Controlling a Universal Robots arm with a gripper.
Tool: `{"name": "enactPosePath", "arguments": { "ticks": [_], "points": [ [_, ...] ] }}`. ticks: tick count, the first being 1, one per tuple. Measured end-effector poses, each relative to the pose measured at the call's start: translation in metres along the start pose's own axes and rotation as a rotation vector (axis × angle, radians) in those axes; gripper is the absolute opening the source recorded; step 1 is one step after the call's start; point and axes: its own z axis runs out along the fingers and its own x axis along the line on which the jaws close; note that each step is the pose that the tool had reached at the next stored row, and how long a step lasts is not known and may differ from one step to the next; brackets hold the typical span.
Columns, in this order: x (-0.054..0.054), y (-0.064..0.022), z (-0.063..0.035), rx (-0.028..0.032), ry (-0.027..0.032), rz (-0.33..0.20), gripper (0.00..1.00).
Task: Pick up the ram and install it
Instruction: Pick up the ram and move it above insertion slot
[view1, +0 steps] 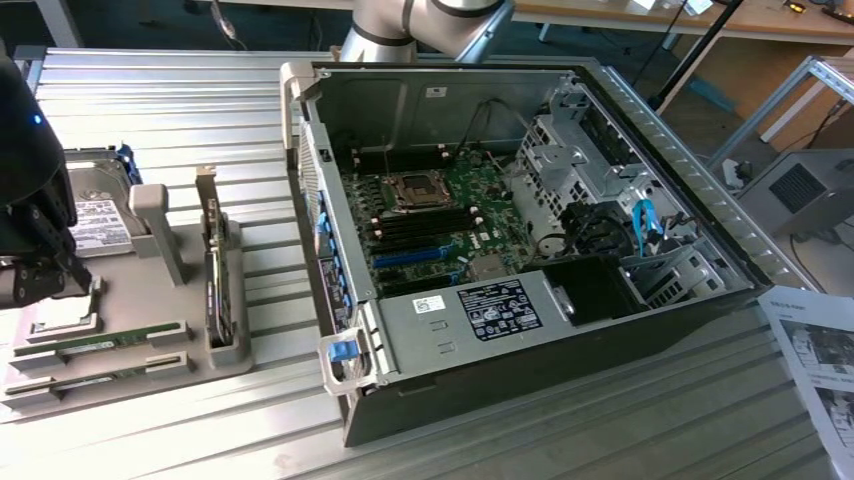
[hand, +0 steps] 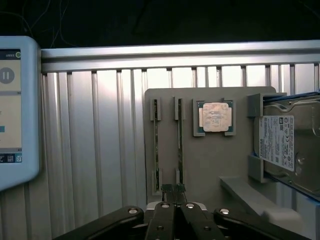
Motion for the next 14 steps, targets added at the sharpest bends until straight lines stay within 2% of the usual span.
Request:
{"name": "enactPosePath", "arguments": {
  "ticks": [5,9,14],
  "points": [
    [0.003,0.0001,0.005,-0.0001,0.0,0.0,0.11],
    [0.0043,0.0001,0.0063,-0.0004,-0.0064,0.0,0.11],
    [0.0044,0.0001,0.0064,-0.0003,-0.0066,0.0,0.11]
  ]
}}
